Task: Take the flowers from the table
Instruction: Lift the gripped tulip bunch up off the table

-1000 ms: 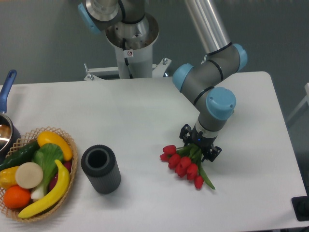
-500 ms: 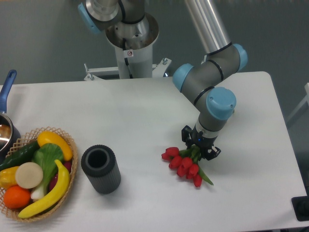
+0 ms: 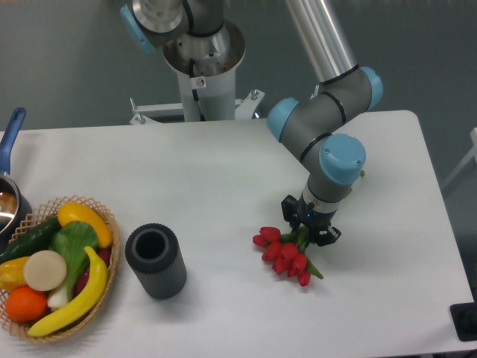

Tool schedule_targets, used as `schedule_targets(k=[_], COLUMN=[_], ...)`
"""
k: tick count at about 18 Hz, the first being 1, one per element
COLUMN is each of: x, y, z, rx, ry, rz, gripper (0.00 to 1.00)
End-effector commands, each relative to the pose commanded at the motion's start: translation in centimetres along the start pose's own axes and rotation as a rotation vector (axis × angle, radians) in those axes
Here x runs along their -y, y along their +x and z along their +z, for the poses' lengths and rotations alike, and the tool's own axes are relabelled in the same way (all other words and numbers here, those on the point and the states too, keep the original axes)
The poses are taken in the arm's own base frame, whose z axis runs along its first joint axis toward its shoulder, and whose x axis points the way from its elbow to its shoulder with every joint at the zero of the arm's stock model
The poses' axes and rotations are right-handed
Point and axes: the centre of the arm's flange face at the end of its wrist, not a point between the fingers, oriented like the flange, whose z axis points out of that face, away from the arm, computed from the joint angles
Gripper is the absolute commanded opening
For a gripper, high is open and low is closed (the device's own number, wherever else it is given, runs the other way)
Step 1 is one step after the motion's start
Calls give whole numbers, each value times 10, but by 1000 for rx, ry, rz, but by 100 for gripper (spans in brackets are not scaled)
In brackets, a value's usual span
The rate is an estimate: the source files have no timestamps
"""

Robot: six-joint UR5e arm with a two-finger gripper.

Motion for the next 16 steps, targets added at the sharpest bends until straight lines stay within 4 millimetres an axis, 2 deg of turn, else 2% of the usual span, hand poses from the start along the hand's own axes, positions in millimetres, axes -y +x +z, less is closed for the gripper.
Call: schedule_targets(k=[4, 7, 16], x=[0, 4, 17], y=[-3, -6, 6], z=[-18, -44, -101], rx=[28, 68, 126], ry=[9, 26, 145], rz=[0, 2, -4], gripper=[43, 44, 44])
